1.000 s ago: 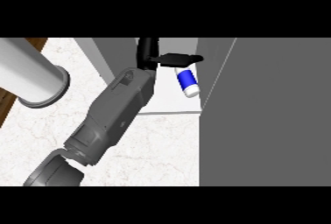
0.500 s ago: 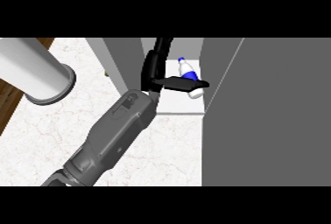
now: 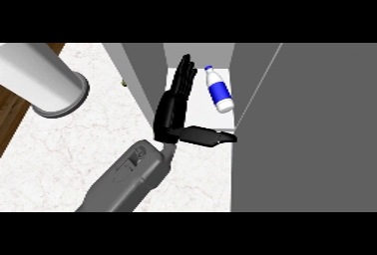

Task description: Pick up the bottled water, place it into the cabinet and close the cabinet

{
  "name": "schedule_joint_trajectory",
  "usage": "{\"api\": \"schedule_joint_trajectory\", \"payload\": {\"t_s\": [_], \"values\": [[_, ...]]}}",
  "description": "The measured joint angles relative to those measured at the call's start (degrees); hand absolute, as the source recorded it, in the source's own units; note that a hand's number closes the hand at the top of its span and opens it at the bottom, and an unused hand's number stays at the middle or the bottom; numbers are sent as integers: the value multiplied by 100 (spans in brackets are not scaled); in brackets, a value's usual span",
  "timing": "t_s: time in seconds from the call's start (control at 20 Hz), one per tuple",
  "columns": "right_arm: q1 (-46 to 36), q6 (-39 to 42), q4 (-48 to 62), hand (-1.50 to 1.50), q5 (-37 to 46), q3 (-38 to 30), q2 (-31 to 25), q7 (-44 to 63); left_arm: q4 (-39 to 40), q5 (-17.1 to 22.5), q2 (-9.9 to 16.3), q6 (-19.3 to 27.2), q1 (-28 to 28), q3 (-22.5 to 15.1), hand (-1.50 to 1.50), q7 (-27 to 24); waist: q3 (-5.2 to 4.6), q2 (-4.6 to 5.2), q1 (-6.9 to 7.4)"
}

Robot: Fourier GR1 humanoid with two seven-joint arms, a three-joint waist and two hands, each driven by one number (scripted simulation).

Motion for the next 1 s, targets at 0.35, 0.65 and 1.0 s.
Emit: {"api": "schedule_joint_trajectory", "payload": {"t_s": [0.35, 0.65, 1.0], "values": [[-74, 230, -17, 150, 38, 352, -294, 258, -1517, -160, 398, 120, 1340, -465, -150, 160, -1, 17, -1], [-159, 585, -46, 150, 136, 990, -616, 512, -2410, -192, 864, 73, 2197, -541, -150, 169, -4, 26, -6], [-154, 579, -124, 150, 336, 2086, -720, 1059, -3444, -191, 1481, -11, 3090, -458, -150, 147, -10, 25, -20]]}}
